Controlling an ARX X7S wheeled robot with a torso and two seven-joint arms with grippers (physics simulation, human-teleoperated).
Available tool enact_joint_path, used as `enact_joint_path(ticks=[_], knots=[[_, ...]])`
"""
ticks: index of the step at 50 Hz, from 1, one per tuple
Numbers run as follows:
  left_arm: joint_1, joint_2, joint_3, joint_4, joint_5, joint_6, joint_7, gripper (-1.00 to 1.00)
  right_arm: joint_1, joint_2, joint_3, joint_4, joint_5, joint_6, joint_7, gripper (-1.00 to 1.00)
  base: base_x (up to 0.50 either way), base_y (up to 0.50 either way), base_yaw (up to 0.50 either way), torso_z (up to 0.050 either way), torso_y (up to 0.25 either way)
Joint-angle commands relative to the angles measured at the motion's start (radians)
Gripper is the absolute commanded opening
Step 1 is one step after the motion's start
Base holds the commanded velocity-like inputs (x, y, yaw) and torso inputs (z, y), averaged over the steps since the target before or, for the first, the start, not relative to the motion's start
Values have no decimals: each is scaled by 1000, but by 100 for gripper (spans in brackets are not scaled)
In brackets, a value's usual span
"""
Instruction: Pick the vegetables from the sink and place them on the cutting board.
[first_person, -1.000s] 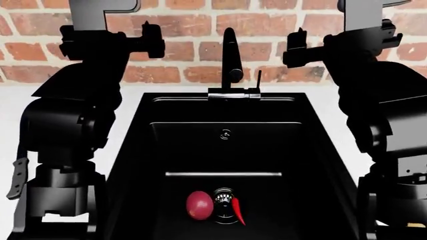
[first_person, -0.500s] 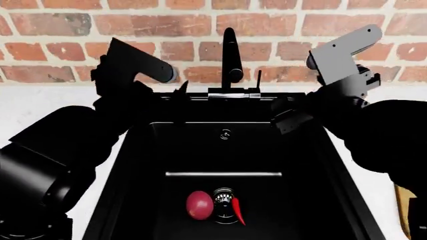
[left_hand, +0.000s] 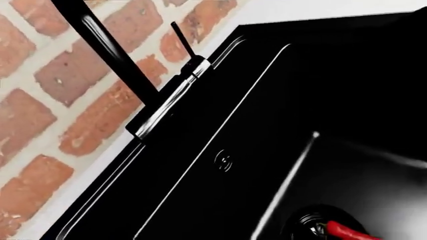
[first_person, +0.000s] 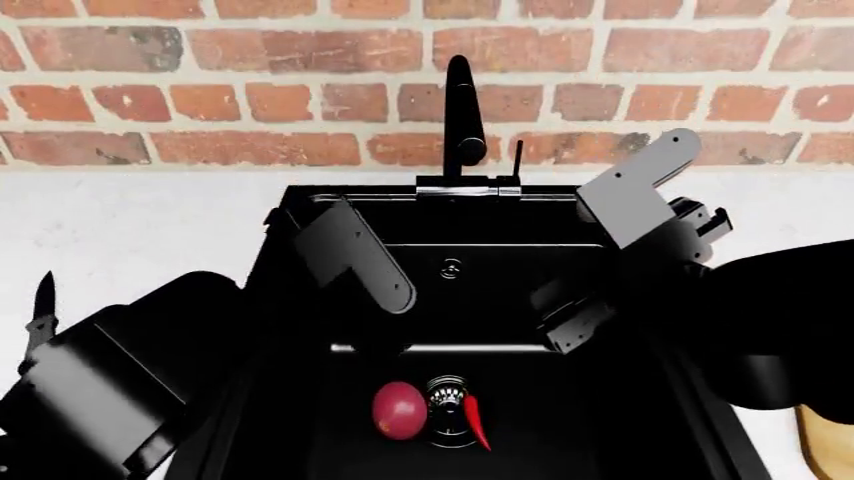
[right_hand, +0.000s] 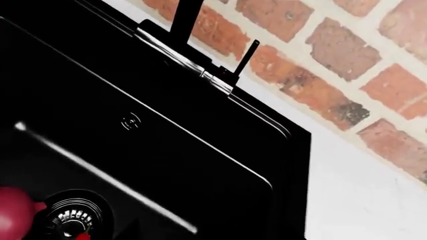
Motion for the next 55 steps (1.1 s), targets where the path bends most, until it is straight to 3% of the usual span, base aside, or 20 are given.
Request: enact_joint_path(ticks=[1, 55], knots=[[7, -27, 112, -76, 32, 68, 65, 100, 3, 21, -45, 17, 17, -27, 8, 100, 0, 0, 0, 0, 0], [99, -38, 257, -123, 66, 132, 89, 100, -5, 36, -135, 37, -20, -112, -25, 100, 0, 0, 0, 0, 0]])
